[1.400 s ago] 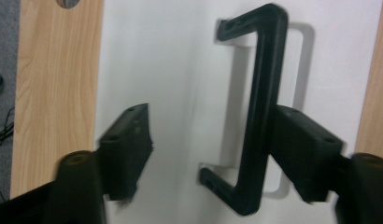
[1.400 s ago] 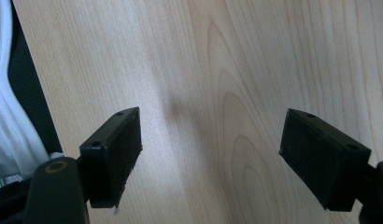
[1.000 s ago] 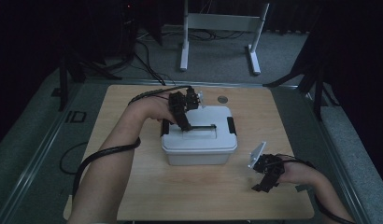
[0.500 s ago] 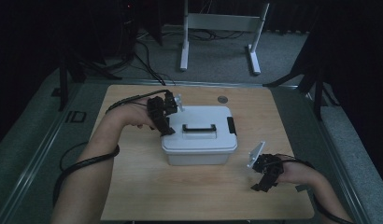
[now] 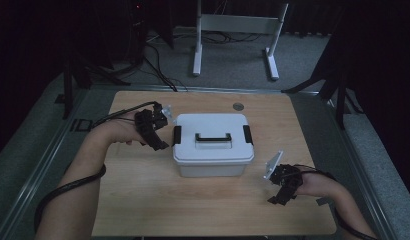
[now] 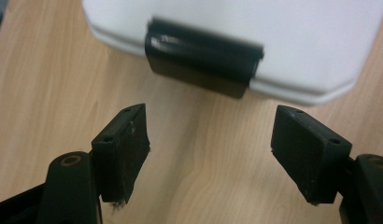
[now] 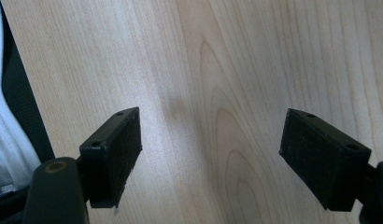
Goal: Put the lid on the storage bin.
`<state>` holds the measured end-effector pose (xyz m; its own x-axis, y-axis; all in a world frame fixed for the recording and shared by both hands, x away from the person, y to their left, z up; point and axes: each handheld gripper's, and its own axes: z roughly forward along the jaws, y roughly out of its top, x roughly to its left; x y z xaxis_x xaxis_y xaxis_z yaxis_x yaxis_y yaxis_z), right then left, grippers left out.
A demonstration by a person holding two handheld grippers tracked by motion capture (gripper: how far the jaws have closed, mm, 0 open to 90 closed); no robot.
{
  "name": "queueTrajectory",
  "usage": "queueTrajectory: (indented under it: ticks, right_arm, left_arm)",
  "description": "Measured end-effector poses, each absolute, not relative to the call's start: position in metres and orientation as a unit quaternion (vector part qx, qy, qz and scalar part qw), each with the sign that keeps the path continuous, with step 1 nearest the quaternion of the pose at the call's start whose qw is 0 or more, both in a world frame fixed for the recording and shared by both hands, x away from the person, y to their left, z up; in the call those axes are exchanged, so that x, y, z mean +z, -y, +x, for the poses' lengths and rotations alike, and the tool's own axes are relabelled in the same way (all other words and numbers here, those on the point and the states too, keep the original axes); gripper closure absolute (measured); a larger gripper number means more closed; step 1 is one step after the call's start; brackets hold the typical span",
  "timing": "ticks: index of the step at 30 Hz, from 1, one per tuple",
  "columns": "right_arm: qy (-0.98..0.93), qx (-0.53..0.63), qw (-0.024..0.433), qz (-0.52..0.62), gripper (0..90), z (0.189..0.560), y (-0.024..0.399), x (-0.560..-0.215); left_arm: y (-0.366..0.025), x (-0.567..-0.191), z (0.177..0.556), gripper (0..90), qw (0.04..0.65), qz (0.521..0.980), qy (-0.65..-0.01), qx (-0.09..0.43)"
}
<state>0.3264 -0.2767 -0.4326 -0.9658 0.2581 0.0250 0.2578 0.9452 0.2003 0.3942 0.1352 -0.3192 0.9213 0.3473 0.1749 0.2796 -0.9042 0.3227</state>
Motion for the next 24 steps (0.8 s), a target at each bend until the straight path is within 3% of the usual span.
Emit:
queueTrajectory:
  ticks: [24]
  right_arm:
    - [-0.986, 0.098, 0.002, 0.132, 20.1, 0.327, 0.276, -0.435]
  left_arm:
    - [-0.187, -0.385, 0.383, 27.5, 0.141, 0.964, -0.206, 0.09]
